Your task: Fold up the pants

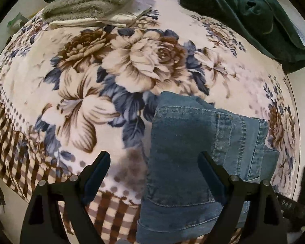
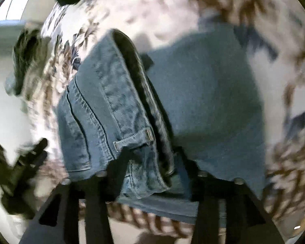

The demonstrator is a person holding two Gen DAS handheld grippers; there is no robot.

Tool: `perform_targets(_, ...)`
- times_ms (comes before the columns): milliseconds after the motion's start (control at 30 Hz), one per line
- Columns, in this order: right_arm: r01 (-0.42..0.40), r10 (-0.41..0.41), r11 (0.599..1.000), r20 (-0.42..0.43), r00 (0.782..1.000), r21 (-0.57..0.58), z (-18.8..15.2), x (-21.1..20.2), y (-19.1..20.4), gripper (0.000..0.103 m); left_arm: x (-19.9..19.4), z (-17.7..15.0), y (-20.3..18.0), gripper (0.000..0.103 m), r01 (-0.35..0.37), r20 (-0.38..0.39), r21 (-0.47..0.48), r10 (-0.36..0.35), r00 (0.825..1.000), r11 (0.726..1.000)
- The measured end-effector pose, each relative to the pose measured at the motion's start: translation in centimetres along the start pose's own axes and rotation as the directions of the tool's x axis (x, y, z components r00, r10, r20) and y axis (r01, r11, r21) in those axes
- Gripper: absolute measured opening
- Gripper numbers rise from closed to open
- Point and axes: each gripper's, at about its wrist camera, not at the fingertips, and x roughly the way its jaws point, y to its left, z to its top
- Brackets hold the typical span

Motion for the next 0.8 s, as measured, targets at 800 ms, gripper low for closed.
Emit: perform_targets(800, 0.222, -0.254, 0.967, 0.410, 0.876, 0.125, -7.9, -14.5, -6.0, 0.019, 0.3, -0.1, -1.3, 0.088, 0.058, -0.038, 0.003, -0.058, 0.998, 0.998)
